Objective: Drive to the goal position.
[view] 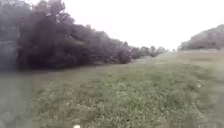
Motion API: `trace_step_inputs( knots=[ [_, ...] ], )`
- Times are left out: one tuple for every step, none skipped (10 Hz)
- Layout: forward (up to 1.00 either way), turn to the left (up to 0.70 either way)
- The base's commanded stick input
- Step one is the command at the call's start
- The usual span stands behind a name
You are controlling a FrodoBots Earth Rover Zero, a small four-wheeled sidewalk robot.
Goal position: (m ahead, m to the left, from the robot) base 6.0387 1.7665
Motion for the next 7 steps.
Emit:
trace_step_inputs(
  knots=[
    [0.70,-0.14],
    [0.70,-0.14],
    [0.70,-0.14],
    [0.70,-0.14],
    [0.70,-0.14],
    [0.70,-0.01],
    [0.70,0.00]
  ],
)
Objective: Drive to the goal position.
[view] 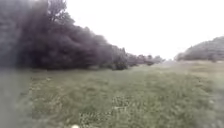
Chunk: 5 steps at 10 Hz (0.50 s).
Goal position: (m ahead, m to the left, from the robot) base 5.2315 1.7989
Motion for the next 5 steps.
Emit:
trace_step_inputs(
  knots=[
    [0.70,0.00],
    [0.70,0.00],
    [0.70,0.00],
    [0.70,0.00],
    [0.70,0.00]
  ],
)
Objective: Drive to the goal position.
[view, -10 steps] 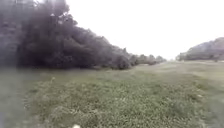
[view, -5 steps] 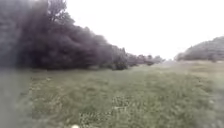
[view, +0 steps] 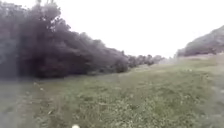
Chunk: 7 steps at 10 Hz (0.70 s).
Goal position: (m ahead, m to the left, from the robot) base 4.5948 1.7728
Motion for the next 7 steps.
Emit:
trace_step_inputs(
  knots=[
    [0.70,0.00],
    [0.70,0.00],
    [0.70,0.00],
    [0.70,0.00],
    [0.70,0.00],
    [0.70,0.00],
    [0.70,0.00]
  ],
)
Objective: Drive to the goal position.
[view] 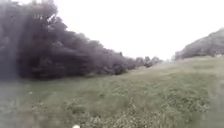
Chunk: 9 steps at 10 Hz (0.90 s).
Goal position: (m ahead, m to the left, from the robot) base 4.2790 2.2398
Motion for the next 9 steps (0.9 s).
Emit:
trace_step_inputs(
  knots=[
    [0.70,0.00],
    [0.70,-0.14],
    [0.70,-0.14],
    [0.70,-0.14],
    [0.70,-0.14],
    [0.70,-0.14],
    [0.70,-0.14],
    [0.70,-0.05],
    [0.70,-0.03]
  ],
)
